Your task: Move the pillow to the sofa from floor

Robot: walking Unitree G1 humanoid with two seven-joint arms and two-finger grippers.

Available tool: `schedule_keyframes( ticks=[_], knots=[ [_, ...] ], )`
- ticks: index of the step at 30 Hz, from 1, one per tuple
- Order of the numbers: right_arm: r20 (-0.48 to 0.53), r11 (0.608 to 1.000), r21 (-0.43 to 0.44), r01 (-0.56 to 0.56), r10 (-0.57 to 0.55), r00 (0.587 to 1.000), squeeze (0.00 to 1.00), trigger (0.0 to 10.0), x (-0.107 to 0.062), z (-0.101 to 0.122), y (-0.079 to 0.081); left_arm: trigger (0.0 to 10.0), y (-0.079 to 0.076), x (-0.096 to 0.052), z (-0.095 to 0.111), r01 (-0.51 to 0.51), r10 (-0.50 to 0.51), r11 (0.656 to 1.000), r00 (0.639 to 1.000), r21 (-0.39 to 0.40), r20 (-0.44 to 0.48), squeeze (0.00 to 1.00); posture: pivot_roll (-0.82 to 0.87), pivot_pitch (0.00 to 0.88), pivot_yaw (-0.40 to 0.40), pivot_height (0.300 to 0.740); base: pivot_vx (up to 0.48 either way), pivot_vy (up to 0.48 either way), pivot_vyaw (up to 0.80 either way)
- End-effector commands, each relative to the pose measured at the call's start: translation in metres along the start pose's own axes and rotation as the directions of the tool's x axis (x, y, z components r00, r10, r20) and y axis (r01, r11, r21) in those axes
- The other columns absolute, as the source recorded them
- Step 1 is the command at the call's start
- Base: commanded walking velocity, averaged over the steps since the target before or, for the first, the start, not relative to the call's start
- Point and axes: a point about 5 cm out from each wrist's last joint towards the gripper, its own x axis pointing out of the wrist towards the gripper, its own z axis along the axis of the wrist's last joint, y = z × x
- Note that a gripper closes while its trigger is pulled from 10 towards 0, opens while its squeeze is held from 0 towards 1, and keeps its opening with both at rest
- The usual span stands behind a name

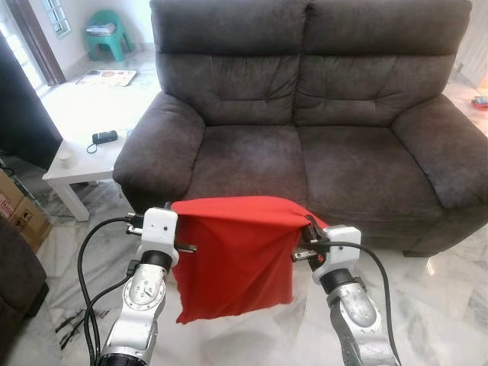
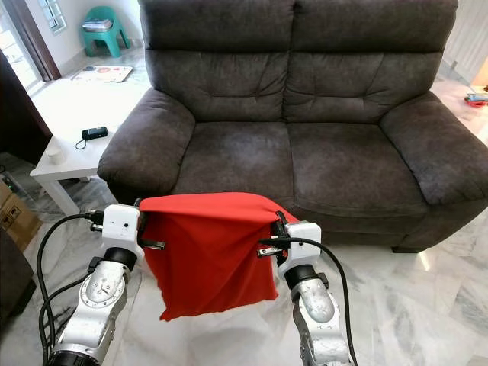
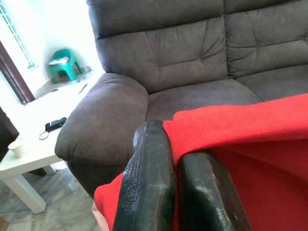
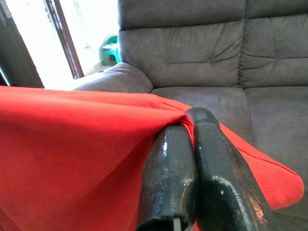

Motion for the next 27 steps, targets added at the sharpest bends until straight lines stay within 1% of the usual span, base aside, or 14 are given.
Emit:
schedule_keyframes(
  ticks=[1,4,11,16,21,27],
  knots=[
    [0.065,0.999,0.011,0.048,-0.048,0.997,0.0,10.0,0.003,0.013,-0.009,10.0,0.009,0.002,0.012,-0.054,0.053,0.999,0.997,0.011,0.062,0.0,0.02,0.0,0.024,0.74,0.0,0.0,0.0],
    [0.075,0.998,0.007,0.061,-0.062,0.995,0.0,10.0,0.005,0.016,-0.013,10.0,0.008,0.003,0.012,-0.045,0.044,0.999,0.997,0.021,0.061,0.0,0.02,0.0,0.025,0.74,0.0,0.0,0.0],
    [0.09,0.997,0.0,0.078,-0.077,0.993,0.0,10.0,0.009,0.021,-0.019,10.0,0.008,0.005,0.014,-0.044,0.043,0.999,0.997,0.023,0.064,0.0,0.02,0.0,0.023,0.74,0.0,-0.257,0.0],
    [0.096,0.997,0.002,0.078,-0.077,0.992,0.0,10.0,0.011,0.023,-0.018,10.0,0.01,0.007,0.015,-0.044,0.041,0.998,0.997,0.037,0.069,0.0,0.03,0.0,0.021,0.74,0.0,-0.283,0.0],
    [0.099,0.997,-0.006,0.076,-0.075,0.992,0.0,10.0,0.014,0.025,-0.018,10.0,0.017,0.009,0.018,-0.067,0.064,0.997,0.995,0.046,0.082,0.0,0.03,0.0,0.016,0.74,0.0,-0.343,0.0],
    [0.099,0.997,-0.011,0.074,-0.072,0.992,0.0,10.0,0.015,0.026,-0.018,10.0,0.017,0.009,0.019,-0.071,0.067,0.997,0.994,0.043,0.082,0.0,0.03,0.0,0.012,0.74,0.0,-0.343,0.0]
  ],
)
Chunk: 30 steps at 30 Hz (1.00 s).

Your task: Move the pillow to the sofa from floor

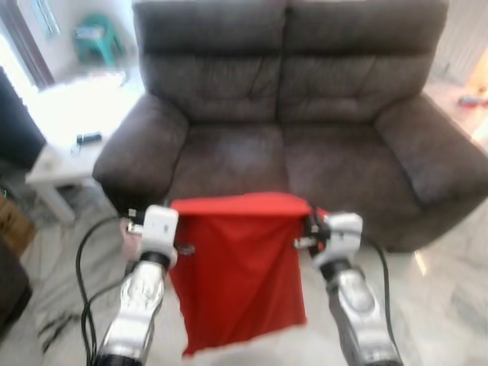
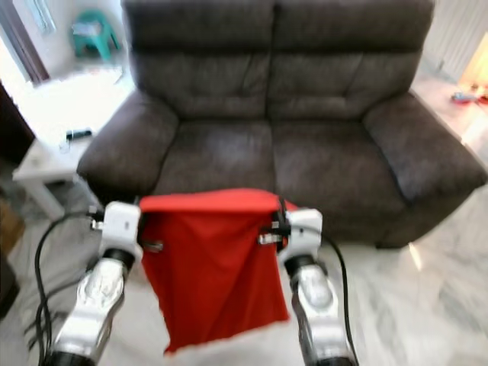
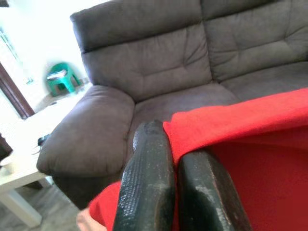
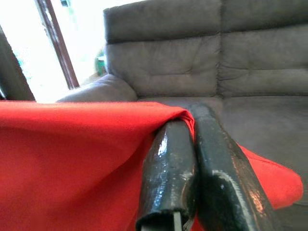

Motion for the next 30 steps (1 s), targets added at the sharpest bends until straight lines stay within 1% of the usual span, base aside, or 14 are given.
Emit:
schedule_keyframes(
  ticks=[1,13,18,30],
  knots=[
    [0.052,0.997,-0.002,0.077,-0.076,0.996,0.0,10.0,-0.0007,0.0107,-0.017,10.0,0.0122,0.0041,0.0124,-0.067,0.066,0.998,0.996,0.007,0.058,0.0,0.03,0.0,0.012,0.74,0.0,-0.341,0.0],
    [0.052,0.997,0.0,0.078,-0.078,0.996,0.0,10.0,0.0032,0.0128,-0.0169,10.0,0.0125,0.0056,0.0131,-0.069,0.068,0.998,0.996,0.004,0.057,0.0,0.03,0.0,0.008,0.74,0.0,-0.341,0.0],
    [0.054,0.997,0.001,0.079,-0.079,0.995,0.0,10.0,0.0045,0.0132,-0.0166,10.0,0.012,0.0059,0.0132,-0.068,0.067,0.998,0.996,0.003,0.056,0.0,0.03,0.0,0.007,0.74,0.0,-0.333,-0.57],
    [0.062,0.998,-0.009,0.065,-0.064,0.996,0.0,10.0,0.0059,0.0151,-0.015,10.0,0.0113,0.0062,0.0132,-0.07,0.07,0.998,0.996,0.001,0.054,0.0,0.02,0.0,0.007,0.74,0.0,-0.32,0.0]
  ],
)
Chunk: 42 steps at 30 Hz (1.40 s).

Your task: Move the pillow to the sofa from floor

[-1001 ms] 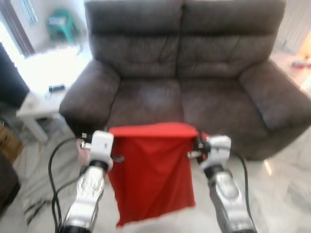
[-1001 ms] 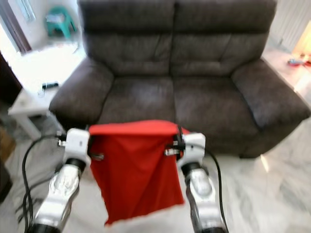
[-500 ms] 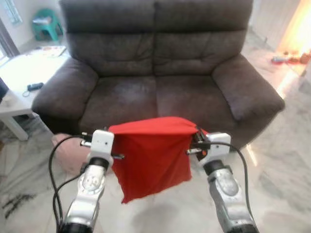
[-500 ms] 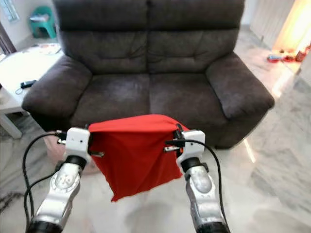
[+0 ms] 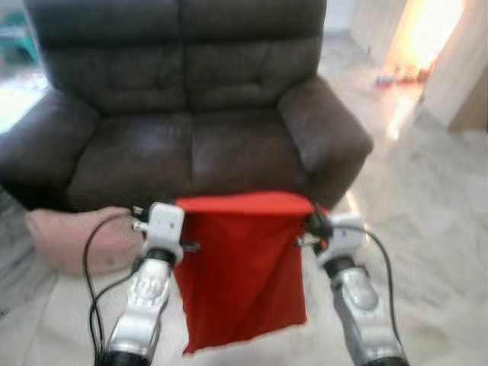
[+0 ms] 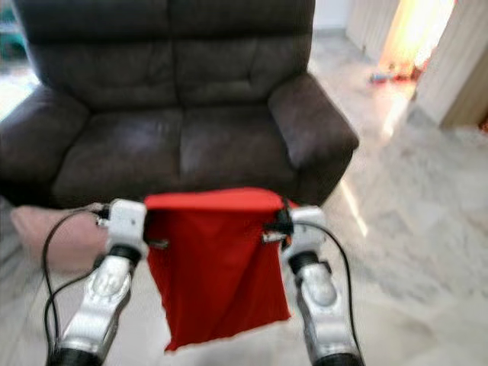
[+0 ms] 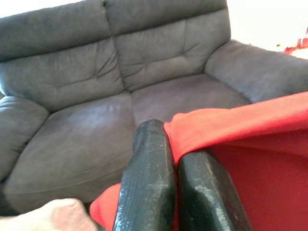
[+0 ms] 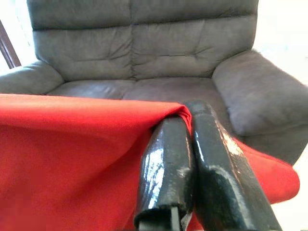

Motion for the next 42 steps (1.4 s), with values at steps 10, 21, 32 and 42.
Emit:
schedule_keyframes(
  ticks=[10,21,32,42],
  knots=[
    [0.088,1.0,0.007,0.025,-0.026,0.996,0.0,10.0,0.009,0.019,-0.004,10.0,0.02,0.003,0.013,-0.082,0.083,0.997,0.994,-0.016,0.067,0.0,0.02,0.0,0.007,0.74,0.0,-0.061,0.0],
    [0.099,1.0,0.005,0.015,-0.015,0.995,0.0,10.0,0.009,0.021,-0.002,10.0,0.022,0.002,0.018,-0.088,0.091,0.995,0.992,-0.041,0.092,0.0,0.02,0.0,0.01,0.74,0.0,0.0,0.0],
    [0.124,1.0,-0.012,0.006,-0.004,0.992,0.0,10.0,0.009,0.027,-0.001,10.0,0.03,0.002,0.02,-0.107,0.111,0.993,0.988,-0.039,0.106,0.0,0.01,0.0,0.022,0.74,0.0,0.0,0.0],
    [0.137,1.0,-0.011,-0.004,0.006,0.991,0.0,10.0,0.011,0.032,0.001,10.0,0.03,0.002,0.023,-0.108,0.112,0.993,0.986,-0.039,0.122,0.0,0.01,0.0,0.017,0.74,0.197,0.0,0.0]
  ],
)
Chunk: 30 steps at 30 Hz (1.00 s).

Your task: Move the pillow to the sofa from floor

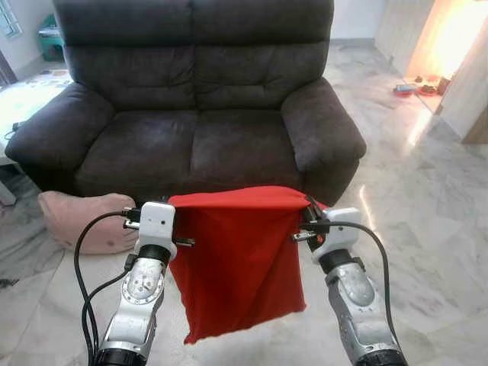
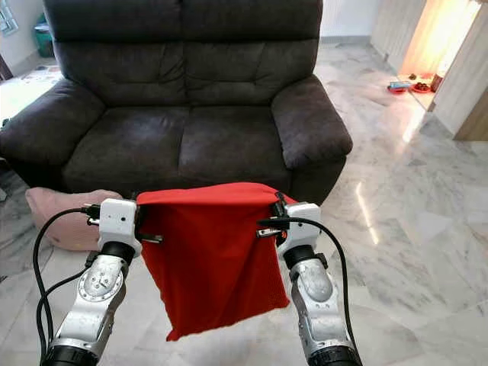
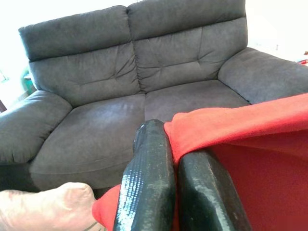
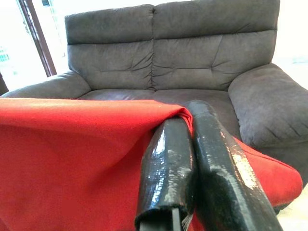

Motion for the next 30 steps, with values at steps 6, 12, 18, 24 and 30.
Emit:
schedule_keyframes(
  ticks=[6,12,18,24,30],
  knots=[
    [0.099,0.999,-0.017,0.035,-0.034,0.995,0.0,10.0,0.006,0.0247,-0.0109,10.0,0.0158,0.0059,0.022,-0.07,0.071,0.997,0.991,-0.015,0.111,0.0,0.02,0.0,0.015,0.74,0.248,0.0,0.0],
    [0.105,0.999,-0.017,0.033,-0.031,0.994,0.0,10.0,0.007,0.0264,-0.0097,10.0,0.0158,0.0068,0.0227,-0.072,0.073,0.997,0.991,-0.021,0.114,0.0,0.02,0.0,0.015,0.74,0.252,0.0,0.0],
    [0.107,0.999,-0.022,0.023,-0.02,0.994,0.0,10.0,0.0069,0.0269,-0.0066,10.0,0.0152,0.0075,0.0233,-0.07,0.072,0.997,0.991,-0.022,0.114,0.0,0.02,0.0,0.017,0.74,0.257,0.0,0.0],
    [0.103,0.999,-0.024,0.03,-0.028,0.994,0.0,10.0,0.0051,0.0268,-0.0079,10.0,0.0148,0.0087,0.0238,-0.065,0.067,0.998,0.991,-0.021,0.113,0.0,0.02,0.001,0.021,0.74,0.258,0.0,0.0],
    [0.096,0.999,-0.028,0.027,-0.024,0.995,0.0,10.0,0.0021,0.0252,-0.0087,10.0,0.0135,0.0088,0.0245,-0.063,0.065,0.998,0.991,-0.023,0.116,0.0,0.02,0.004,0.018,0.74,0.257,0.0,0.0]
  ],
)
